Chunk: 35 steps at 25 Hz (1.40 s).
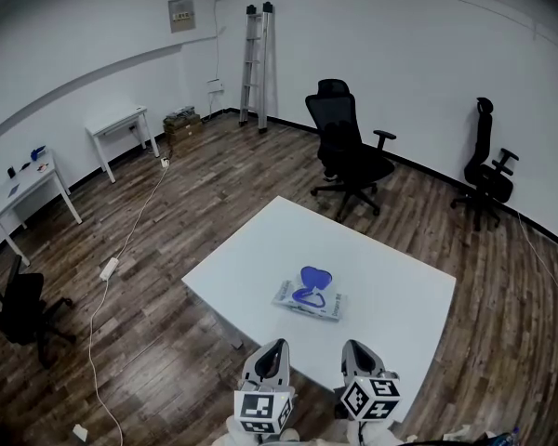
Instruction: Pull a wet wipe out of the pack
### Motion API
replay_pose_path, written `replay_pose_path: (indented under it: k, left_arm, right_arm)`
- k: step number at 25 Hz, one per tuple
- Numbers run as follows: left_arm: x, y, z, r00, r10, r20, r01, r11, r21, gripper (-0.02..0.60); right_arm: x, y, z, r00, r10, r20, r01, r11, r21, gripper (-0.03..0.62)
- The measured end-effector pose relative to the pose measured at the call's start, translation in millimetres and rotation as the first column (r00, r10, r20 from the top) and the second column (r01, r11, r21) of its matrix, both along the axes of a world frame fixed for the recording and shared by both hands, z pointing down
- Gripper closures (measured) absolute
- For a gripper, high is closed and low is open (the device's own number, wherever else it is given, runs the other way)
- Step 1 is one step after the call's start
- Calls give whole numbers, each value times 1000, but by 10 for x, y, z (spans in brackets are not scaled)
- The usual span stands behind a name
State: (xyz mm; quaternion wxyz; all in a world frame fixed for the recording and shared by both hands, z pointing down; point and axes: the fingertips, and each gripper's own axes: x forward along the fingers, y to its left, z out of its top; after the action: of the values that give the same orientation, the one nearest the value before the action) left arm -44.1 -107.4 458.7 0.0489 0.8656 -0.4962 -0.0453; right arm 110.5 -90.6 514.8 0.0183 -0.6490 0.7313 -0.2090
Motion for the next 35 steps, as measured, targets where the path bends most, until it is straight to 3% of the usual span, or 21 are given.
replay_pose_path:
  k: [7,13,21,24,35]
  left_arm:
    - [43,-316,19,1000,-2,-7,2,1000,-5,584]
    - [162,-362,171,1000,-20,-4,20,998,-56,584]
    - [174,-347,285,999,-37,21,39,993,-109,584]
    - [161,-329,332,998,-44,35,48,991,-122,584]
    - [-77,-363,575,991,-119,69,130,972,-193,584]
  right_arm:
    - [-9,-246,11,1000,-12,-10,12,1000,-11,585]
    - [54,-261,211,999,-48,-3,48,997,-67,585]
    - [-59,-579,407,989,-151,-1,150,985,-86,581]
    - [-56,-755,487,985,-173,6,172,981,-94,517]
    - [-132,-1412,988,968,-250,-30,242,957,-162,454]
